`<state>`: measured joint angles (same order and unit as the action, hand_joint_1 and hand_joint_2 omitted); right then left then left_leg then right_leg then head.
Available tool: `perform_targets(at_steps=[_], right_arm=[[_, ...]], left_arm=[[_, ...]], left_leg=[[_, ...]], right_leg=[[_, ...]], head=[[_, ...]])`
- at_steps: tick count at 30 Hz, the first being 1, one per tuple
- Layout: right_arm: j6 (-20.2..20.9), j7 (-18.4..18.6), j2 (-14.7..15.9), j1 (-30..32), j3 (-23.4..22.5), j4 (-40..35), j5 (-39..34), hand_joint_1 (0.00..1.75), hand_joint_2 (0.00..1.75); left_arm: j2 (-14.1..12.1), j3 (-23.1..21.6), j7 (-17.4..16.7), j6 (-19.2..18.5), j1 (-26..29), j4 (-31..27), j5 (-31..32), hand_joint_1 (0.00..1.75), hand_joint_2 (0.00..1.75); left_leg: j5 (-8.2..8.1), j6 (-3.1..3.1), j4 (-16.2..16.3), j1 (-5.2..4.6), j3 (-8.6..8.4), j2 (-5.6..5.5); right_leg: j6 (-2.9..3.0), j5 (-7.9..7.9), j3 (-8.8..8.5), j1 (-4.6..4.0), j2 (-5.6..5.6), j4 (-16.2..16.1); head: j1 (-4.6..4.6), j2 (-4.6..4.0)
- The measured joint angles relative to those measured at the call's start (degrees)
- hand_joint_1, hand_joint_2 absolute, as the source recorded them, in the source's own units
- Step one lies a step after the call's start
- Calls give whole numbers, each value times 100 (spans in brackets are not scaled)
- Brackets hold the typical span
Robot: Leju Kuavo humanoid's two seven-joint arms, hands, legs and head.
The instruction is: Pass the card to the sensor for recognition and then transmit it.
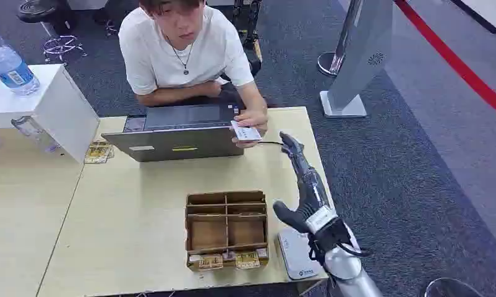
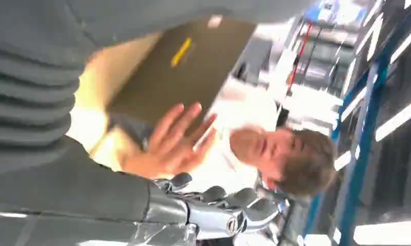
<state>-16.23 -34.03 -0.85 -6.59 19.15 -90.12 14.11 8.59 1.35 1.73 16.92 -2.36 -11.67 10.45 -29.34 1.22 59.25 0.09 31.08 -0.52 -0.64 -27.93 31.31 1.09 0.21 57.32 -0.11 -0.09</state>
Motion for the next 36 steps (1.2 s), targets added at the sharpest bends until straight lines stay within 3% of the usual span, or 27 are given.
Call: perform_targets(at_steps=[5, 11, 18, 19, 22, 24, 28, 32, 36], right_arm=[[-1215, 223, -4, -284, 242, 2, 1597, 0, 175], [-2252, 759, -11, -502, 457, 127, 3758, 0, 175], [-2326, 948, -334, -529, 158, 208, 6288, 0, 175], [-2326, 1085, -367, -531, 107, 205, 6543, 0, 175], [-2329, 2003, -354, -593, 138, 199, 7298, 0, 175], [-2329, 2471, -280, -668, 247, 199, 7474, 0, 175], [-2329, 2953, -54, -818, 444, 192, 7487, 0, 175], [-2329, 3547, 362, -1038, 743, 162, 7487, 0, 175], [-2331, 3746, 655, -1196, 964, 142, 7487, 0, 175]], left_arm=[[0, -2, -39, -57, -4, 2, 90, 0, 0], [0, -2, -92, -105, -4, 2, 188, 0, 0], [2, -2, -168, -162, -1, 2, 315, 0, 0], [2, -2, -171, -166, -2, 2, 330, 0, 0], [4, -2, -179, -175, -2, 2, 363, 0, 0], [7, -2, -184, -190, -2, 2, 391, 0, 0], [11, -2, -190, -199, -2, 2, 411, 0, 0], [30, -2, -188, -249, -1, 2, 415, 0, 0], [61, -2, -168, -254, -2, 2, 424, 0, 0]], left_leg=[[0, 0, 0, 0, -2, 0], [0, 0, 0, 0, -1, 0], [0, 0, 0, 1, -1, 0], [0, 0, 0, 1, 0, 0], [0, 0, 0, 0, -1, 1], [0, 0, 1, 0, -1, 1], [0, 0, 3, -1, -1, 1], [0, 0, 3, -1, 0, 0], [0, 0, 4, -1, -1, -1]], right_leg=[[0, 0, 1, 0, 0, 1], [0, 0, 1, 0, 1, 1], [0, 0, 1, 0, 0, 2], [0, 0, 1, 0, 0, 2], [0, 0, 1, 0, 1, 2], [0, 1, 1, 0, 1, 1], [-2, 2, 1, 1, 1, 1], [-2, 3, 1, 1, 1, 1], [-2, 3, 1, 1, 0, 1]], head=[[0, 0], [0, 0], [0, 0], [0, 0], [0, 0], [0, 0], [0, 0], [0, 0], [0, 0]])
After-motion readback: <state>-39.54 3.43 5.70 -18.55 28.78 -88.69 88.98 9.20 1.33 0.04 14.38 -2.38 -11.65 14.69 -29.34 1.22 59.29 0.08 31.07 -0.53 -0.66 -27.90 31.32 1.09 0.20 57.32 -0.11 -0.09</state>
